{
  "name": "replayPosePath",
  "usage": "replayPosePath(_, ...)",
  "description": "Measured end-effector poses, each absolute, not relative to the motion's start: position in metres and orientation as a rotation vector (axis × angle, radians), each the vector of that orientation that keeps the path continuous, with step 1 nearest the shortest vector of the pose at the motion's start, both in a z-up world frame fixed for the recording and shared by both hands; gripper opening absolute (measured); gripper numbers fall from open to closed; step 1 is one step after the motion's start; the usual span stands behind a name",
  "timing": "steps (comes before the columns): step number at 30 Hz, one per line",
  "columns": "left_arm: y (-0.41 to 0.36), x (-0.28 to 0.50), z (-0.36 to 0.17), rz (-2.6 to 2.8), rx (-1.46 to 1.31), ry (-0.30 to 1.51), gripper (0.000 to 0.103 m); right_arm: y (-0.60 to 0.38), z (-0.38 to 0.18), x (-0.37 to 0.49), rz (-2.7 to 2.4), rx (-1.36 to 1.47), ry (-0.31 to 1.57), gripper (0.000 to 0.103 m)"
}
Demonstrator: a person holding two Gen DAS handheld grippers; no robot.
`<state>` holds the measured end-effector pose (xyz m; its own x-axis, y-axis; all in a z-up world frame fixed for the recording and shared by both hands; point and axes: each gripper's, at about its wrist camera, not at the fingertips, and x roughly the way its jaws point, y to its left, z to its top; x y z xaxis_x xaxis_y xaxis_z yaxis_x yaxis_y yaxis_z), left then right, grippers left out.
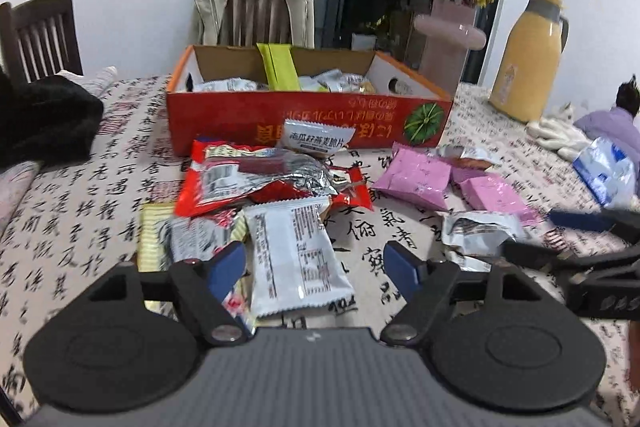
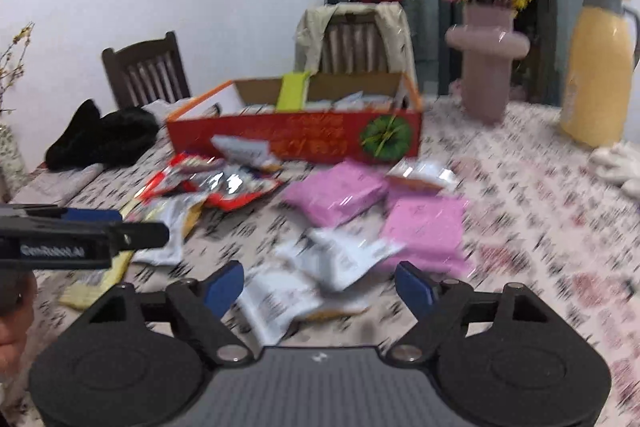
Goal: Organize snacks
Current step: 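Grasp a white snack packet with the left tool while the right tool grasps another white packet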
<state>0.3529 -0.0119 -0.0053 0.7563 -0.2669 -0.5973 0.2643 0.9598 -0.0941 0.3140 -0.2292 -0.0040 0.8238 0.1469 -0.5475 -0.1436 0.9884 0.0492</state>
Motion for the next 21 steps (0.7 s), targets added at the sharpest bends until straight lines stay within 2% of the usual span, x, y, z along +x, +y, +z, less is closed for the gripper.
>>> replayPosePath(8, -0.019, 0.383, -0.025, -0.291, -0.014, 0.719, 0.078, -0.239, -0.002, 0.353, 0.306, -0.112, 0.589, 0.08)
replayPosePath(9, -0.02, 0.385, -0.026, -0.275, -0.011, 0.721, 0.076, -0.237, -0.004, 0.359, 0.322, -0.119, 0.594, 0.077)
replayPosePath(10, -0.021, 0.386, -0.027, -0.262, 0.001, 0.718, 0.067, -0.236, -0.008, 0.367, 0.346, -0.127, 0.602, 0.076)
replayPosePath(11, -0.021, 0.386, -0.027, -0.252, 0.011, 0.71, 0.06, -0.235, -0.011, 0.372, 0.371, -0.13, 0.612, 0.073)
replayPosePath(12, -0.022, 0.385, -0.027, -0.241, 0.018, 0.705, 0.047, -0.234, -0.014, 0.378, 0.395, -0.123, 0.63, 0.07)
replayPosePath(13, -0.022, 0.385, -0.026, -0.244, 0.018, 0.704, 0.044, -0.233, -0.018, 0.382, 0.414, -0.112, 0.649, 0.069)
replayPosePath(16, -0.018, 0.38, -0.024, -0.265, -0.004, 0.718, 0.042, -0.232, -0.026, 0.385, 0.456, -0.073, 0.687, 0.064)
replayPosePath(18, -0.017, 0.371, -0.021, -0.247, -0.01, 0.725, 0.042, -0.233, -0.029, 0.379, 0.459, -0.068, 0.706, 0.049)
replayPosePath(21, -0.012, 0.349, -0.013, -0.255, -0.047, 0.71, 0.042, -0.242, -0.028, 0.364, 0.443, -0.033, 0.704, 0.041)
